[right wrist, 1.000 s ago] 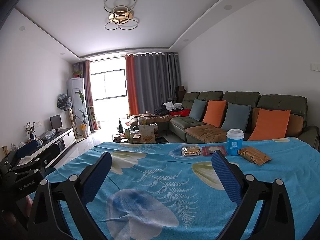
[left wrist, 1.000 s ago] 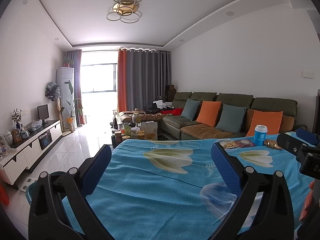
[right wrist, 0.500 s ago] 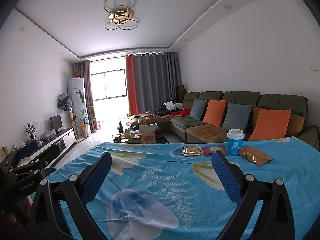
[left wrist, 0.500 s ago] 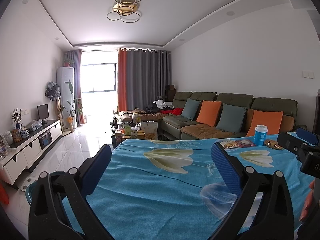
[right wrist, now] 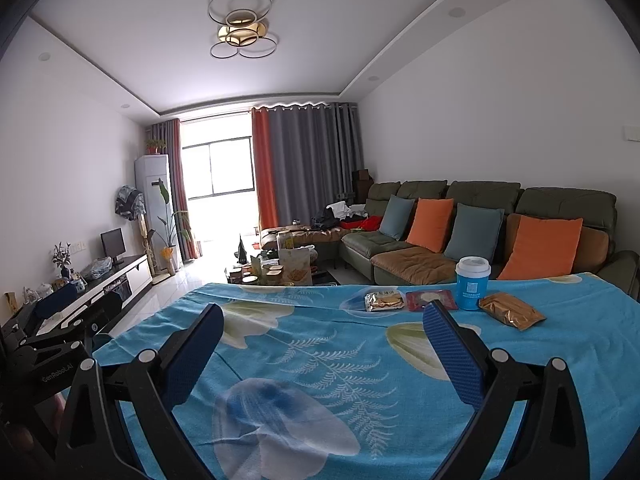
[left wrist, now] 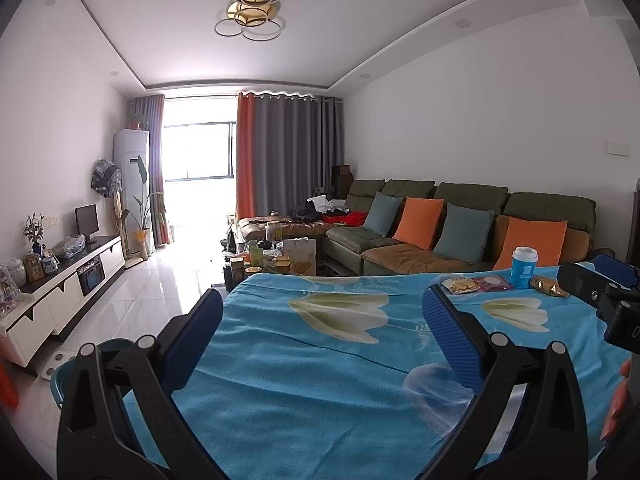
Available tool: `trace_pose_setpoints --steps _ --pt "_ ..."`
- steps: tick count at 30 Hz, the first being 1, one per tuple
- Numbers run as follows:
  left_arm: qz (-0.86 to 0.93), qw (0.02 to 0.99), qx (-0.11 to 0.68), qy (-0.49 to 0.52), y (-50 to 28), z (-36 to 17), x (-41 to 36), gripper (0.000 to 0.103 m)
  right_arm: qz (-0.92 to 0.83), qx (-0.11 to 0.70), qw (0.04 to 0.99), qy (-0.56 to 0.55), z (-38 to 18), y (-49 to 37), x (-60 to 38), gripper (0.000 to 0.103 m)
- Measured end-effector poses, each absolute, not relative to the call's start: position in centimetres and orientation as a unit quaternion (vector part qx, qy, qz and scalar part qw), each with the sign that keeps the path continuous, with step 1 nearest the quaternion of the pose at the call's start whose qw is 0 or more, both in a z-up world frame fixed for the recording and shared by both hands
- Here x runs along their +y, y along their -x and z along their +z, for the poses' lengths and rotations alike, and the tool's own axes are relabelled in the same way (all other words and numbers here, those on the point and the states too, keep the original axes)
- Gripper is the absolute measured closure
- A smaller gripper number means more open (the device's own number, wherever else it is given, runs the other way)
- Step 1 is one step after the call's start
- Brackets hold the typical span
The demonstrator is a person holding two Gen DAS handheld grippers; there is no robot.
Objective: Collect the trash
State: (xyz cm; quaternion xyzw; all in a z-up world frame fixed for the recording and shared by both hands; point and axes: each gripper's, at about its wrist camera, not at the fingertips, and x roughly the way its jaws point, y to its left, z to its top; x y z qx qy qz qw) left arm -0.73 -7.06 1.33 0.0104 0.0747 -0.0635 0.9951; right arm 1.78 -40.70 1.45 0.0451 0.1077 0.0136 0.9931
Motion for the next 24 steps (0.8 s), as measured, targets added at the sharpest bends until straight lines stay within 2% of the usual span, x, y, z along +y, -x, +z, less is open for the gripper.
trace_pose_setpoints --steps 15,18,24 --pt "-0.070 0.994 0.087 -0.019 0.4 1.4 -7.3 0.005 0.014 0.113 0.992 -0.047 0.8 -2.2 -40.7 0.007" --pt "-0.070 0.991 0.114 -0.026 -0.5 1.1 -7.6 0.005 0.013 0.120 0.992 -0.047 0.6 -2.4 -40.8 0.006" --pt "-0.078 0.969 0.234 -0.027 -5.8 -0.3 -7.4 0.005 -0.009 0.171 0.984 -0.043 -0.1 -4.0 -42.3 0.006"
